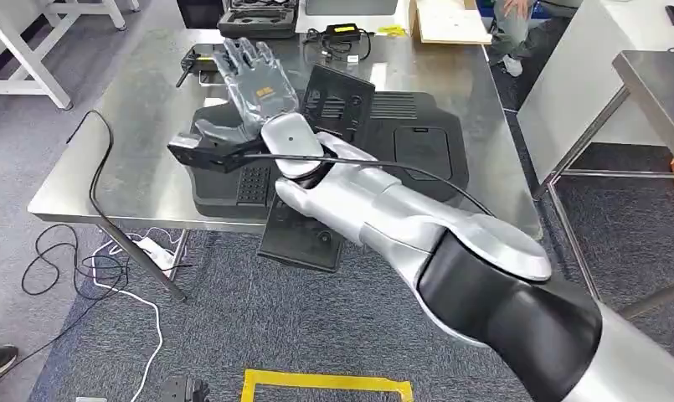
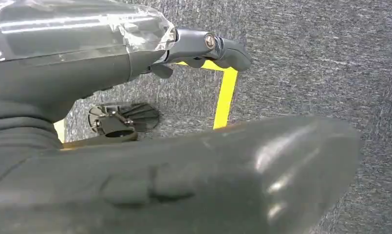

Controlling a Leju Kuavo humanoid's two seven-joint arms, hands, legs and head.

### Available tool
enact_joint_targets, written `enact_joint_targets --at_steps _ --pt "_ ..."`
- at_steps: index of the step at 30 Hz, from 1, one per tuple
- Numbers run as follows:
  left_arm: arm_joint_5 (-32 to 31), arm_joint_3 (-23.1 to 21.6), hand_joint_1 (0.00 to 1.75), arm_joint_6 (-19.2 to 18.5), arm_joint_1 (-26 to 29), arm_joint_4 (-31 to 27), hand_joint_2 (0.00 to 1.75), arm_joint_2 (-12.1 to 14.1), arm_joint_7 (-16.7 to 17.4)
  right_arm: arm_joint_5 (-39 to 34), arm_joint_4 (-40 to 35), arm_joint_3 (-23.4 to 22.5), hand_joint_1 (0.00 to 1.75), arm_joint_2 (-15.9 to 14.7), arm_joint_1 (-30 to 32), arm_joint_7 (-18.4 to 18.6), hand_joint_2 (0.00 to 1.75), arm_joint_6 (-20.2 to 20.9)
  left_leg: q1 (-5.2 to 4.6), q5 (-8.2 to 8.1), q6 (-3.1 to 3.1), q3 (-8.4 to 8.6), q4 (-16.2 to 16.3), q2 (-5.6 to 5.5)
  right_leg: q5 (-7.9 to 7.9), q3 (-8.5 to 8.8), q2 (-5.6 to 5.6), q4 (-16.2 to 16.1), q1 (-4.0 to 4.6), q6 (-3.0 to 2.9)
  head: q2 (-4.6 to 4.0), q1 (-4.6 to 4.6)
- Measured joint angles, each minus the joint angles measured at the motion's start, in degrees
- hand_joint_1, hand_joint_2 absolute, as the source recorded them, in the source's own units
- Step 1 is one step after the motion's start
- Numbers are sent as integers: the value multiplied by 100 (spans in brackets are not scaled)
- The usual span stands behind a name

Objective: Take the parts from the cabinet and place them on the table.

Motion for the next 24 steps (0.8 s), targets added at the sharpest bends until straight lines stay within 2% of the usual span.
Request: enact_joint_targets --at_steps 5,9,14,17,20,24 --pt "28 4 0 9 29 0 0 0 -13 -593 -262 -177 0 -195 -25 -116 0 -728 0 0 0 1 0 1 0 1 1 -1 0 0 0 2" --pt "61 7 0 24 86 0 0 0 -13 -999 -709 -363 0 -470 -37 -107 0 -1305 -1 0 0 2 1 1 1 2 1 -1 -2 0 0 0" --pt "68 9 0 44 114 0 0 0 -13 -1117 -1146 -516 0 -732 -46 -94 0 -1436 -1 0 0 4 2 2 1 2 2 -1 -2 0 0 0" --pt "105 9 0 79 122 0 0 2 -15 -1246 -1436 -586 0 -892 -49 -17 0 -1740 -1 0 0 5 3 1 1 3 1 -1 -1 0 0 0" --pt "111 7 0 111 130 0 0 2 -70 -1459 -1833 -640 0 -1138 -51 114 0 -1851 -1 0 0 8 4 2 1 4 1 -1 -1 -1 0 0" --pt "149 7 0 111 155 0 0 2 -136 -1556 -2449 -759 0 -1526 -41 109 0 -1908 -1 -1 1 10 4 2 1 5 2 -3 -2 0 0 -2"
